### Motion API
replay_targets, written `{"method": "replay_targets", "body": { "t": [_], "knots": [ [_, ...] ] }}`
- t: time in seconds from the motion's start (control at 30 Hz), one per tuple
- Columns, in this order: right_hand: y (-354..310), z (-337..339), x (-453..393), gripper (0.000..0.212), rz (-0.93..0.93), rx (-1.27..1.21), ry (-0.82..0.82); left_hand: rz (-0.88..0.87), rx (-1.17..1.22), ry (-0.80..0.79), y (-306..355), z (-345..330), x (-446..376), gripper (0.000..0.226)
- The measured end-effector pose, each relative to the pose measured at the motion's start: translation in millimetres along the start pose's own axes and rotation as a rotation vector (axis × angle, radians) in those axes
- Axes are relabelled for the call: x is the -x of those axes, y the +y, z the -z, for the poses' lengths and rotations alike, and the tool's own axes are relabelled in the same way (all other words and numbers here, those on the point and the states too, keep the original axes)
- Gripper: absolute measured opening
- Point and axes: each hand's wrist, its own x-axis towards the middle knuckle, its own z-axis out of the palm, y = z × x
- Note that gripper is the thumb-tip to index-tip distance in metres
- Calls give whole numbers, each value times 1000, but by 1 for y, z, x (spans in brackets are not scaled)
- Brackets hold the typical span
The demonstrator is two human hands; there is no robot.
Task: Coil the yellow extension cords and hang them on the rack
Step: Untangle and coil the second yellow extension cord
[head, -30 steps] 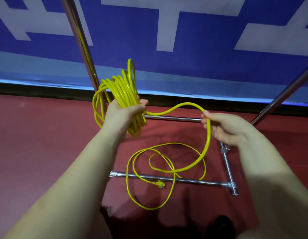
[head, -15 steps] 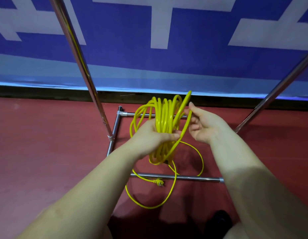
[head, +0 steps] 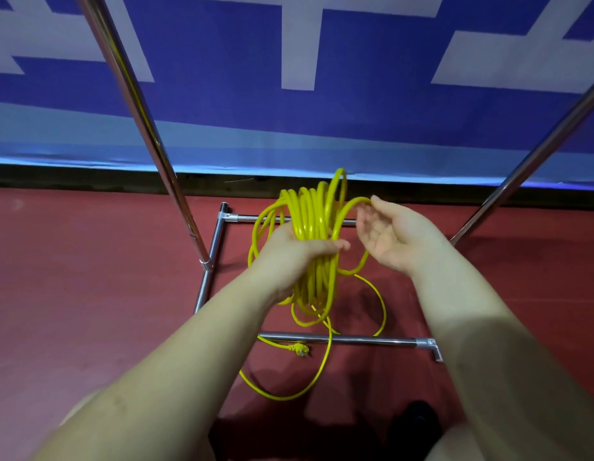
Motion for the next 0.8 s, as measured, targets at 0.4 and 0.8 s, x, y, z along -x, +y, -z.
{"method": "replay_targets", "body": {
  "t": [0.4,0.8],
  "knots": [
    [44,4,16,19,695,1627,-197,83,362,284,3,16,-19,9],
    [30,23,12,13,180,1598,-458,94,525,505,12,55,-33,8]
  ]
}}
